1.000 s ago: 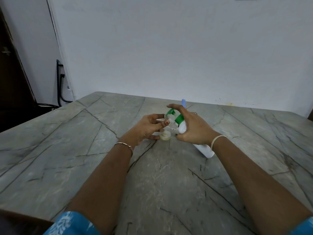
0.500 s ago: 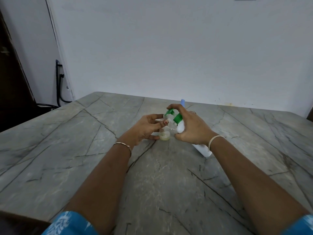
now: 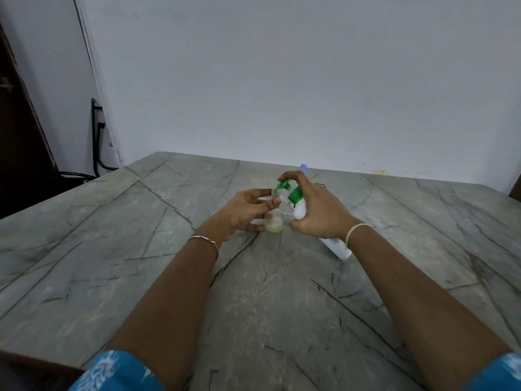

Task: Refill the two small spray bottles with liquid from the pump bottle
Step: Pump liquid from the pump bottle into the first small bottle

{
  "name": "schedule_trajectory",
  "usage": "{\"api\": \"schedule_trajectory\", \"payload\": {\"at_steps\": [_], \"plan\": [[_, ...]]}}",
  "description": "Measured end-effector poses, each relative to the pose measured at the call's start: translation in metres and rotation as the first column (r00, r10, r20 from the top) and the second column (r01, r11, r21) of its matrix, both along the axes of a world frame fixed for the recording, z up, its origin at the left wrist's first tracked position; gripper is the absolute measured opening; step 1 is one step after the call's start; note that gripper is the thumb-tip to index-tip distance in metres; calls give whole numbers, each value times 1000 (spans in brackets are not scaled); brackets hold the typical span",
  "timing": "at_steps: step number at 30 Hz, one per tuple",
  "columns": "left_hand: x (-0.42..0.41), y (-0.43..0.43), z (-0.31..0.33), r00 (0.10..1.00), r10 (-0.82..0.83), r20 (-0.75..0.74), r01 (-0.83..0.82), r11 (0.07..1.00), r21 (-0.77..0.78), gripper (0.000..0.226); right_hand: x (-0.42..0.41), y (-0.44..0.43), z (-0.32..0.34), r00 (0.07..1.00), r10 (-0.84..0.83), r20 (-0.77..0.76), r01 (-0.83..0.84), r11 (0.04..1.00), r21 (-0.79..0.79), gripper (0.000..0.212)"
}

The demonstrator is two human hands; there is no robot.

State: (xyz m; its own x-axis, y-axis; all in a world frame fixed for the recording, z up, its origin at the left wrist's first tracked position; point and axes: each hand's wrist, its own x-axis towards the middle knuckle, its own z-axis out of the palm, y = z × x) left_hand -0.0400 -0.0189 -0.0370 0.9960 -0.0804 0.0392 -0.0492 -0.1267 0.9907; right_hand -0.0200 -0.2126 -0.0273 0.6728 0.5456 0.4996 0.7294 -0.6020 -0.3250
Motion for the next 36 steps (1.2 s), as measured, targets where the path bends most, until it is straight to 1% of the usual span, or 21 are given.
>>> {"api": "schedule_trajectory", "payload": {"at_steps": [4,9,15,19,23,29,36], "plan": [[-1,0,-2,1000,-7,11,7,1000,1,44,0,-2,-1,1000,-15,-2,15,1000,10,77],[0,-1,-5,1000,-2,26,2,1000,5,51,0,-2,-1,1000,-7,1,7,1000,0,75],[1,-2,-4,999,-10,32,10,1000,-3,41,1,0,-1,999,-23,27,23,1000,3,72],[2,-2,-4,1000,-4,20,4,1000,-9,45,2,-1,-3,998,-44,38,44,999,-13,77],[2,0,-3,1000,-2,14,2,1000,-3,50,2,-2,-2,1000,-11,22,11,1000,-4,75],[1,-2,-1,1000,-6,-2,6,1000,-6,47,1,0,0,999,-19,38,18,1000,9,70],[-1,-2,-1,1000,-3,-5,3,1000,-28,45,1,-1,-5,997,-67,42,68,998,-18,80]]}}
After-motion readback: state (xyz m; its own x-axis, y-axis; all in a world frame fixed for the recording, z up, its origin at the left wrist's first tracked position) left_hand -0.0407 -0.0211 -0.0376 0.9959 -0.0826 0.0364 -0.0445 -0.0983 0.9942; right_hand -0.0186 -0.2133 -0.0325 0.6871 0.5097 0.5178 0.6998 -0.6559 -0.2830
